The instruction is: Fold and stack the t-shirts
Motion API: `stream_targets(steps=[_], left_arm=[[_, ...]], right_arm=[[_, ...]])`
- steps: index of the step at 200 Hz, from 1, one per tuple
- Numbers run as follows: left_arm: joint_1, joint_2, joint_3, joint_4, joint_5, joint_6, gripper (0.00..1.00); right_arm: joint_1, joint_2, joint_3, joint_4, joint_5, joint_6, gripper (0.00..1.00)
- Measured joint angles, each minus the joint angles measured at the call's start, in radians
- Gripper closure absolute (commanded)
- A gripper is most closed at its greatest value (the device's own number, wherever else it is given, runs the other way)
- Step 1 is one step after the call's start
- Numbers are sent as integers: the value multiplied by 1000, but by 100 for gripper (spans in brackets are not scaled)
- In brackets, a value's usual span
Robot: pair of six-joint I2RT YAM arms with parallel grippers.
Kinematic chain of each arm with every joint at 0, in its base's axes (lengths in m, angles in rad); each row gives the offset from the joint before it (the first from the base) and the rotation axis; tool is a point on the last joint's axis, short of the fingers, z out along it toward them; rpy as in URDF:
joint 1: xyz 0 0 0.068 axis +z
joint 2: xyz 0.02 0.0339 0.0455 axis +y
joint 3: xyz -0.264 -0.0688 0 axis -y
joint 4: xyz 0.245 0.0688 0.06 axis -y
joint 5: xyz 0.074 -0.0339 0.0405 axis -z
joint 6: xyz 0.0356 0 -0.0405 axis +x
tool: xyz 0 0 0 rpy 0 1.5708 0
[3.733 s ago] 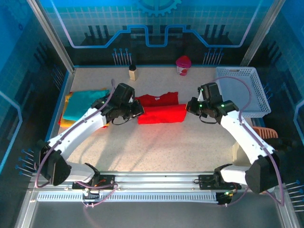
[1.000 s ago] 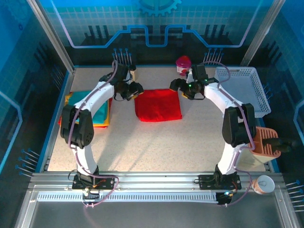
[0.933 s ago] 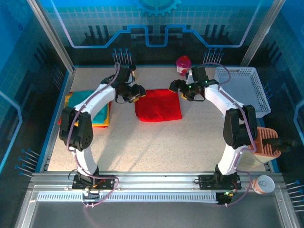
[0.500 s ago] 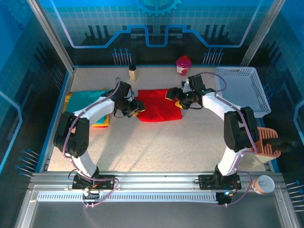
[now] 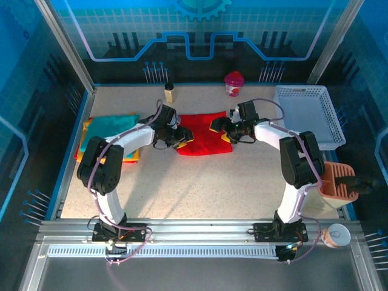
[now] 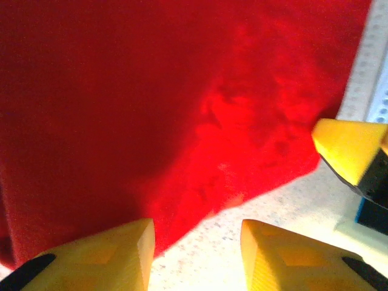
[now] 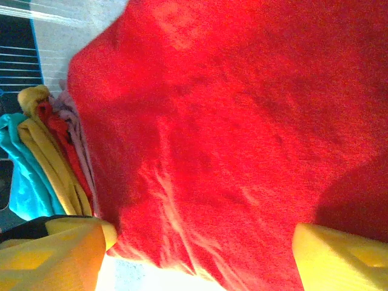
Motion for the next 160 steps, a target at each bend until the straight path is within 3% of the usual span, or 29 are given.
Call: stream_targets(steps=[84,160], left_arm=[[12,-16,-188,89,-42,-13,61],[16,-36,-246,172,-35,-17,63]], right_arm=[[0,25,-70,-6,11,0,20],[0,-2,-142,77,7,-20,21]])
